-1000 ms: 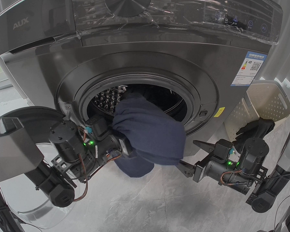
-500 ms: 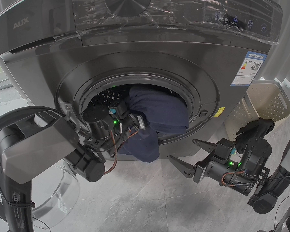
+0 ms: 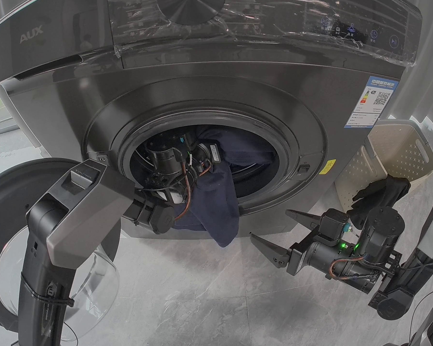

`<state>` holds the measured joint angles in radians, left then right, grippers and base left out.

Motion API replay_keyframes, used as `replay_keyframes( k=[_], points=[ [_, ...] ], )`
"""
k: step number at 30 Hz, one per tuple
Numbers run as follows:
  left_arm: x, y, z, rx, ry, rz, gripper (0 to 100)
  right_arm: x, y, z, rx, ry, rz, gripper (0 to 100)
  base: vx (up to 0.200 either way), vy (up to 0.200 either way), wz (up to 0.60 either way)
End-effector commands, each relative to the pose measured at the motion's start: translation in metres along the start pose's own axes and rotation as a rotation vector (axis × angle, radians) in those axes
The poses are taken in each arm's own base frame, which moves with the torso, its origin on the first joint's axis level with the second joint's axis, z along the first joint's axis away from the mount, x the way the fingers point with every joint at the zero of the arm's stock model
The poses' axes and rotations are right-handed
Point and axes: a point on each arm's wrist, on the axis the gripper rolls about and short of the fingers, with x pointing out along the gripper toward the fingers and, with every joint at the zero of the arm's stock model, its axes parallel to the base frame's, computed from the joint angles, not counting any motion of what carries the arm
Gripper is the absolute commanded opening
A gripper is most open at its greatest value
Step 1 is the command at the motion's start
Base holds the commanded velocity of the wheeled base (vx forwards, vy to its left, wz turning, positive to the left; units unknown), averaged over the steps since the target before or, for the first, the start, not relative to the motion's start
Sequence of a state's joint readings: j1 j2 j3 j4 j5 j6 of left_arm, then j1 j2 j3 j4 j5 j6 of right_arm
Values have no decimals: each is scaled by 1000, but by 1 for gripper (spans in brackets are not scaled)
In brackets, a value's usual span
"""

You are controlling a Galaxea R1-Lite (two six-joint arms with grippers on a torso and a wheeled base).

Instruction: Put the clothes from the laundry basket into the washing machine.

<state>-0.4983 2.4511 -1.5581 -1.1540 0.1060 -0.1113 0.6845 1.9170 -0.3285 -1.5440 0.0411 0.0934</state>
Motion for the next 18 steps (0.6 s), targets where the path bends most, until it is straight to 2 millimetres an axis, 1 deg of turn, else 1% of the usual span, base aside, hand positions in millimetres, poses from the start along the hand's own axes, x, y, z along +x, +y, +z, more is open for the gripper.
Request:
replay_keyframes(
  k=[1, 3, 6, 7, 11, 14, 18],
  points=[
    [23, 11, -6, 2, -22, 72, 0, 1, 1, -2, 0, 7, 4, 100, 0, 0, 0],
    [27, 13, 0, -2, -40, 99, 0, 1, 1, -2, 0, 5, 6, 100, 0, 0, 0],
    [27, 15, 1, -2, -35, 109, 0, 1, 1, -2, 0, 5, 6, 100, 0, 0, 0],
    [27, 15, 1, -2, -35, 110, 100, 1, 1, -2, 0, 5, 6, 100, 0, 0, 0],
    [18, 15, -1, -8, 10, 111, 100, 1, 1, -2, 0, 7, 4, 100, 0, 0, 0],
    [5, 10, 3, -15, 75, 92, 100, 1, 1, -2, 0, 5, 4, 100, 0, 0, 0],
    [-12, 5, -2, -11, 183, 56, 100, 1, 1, -2, 0, 5, 6, 100, 0, 0, 0]
  ],
)
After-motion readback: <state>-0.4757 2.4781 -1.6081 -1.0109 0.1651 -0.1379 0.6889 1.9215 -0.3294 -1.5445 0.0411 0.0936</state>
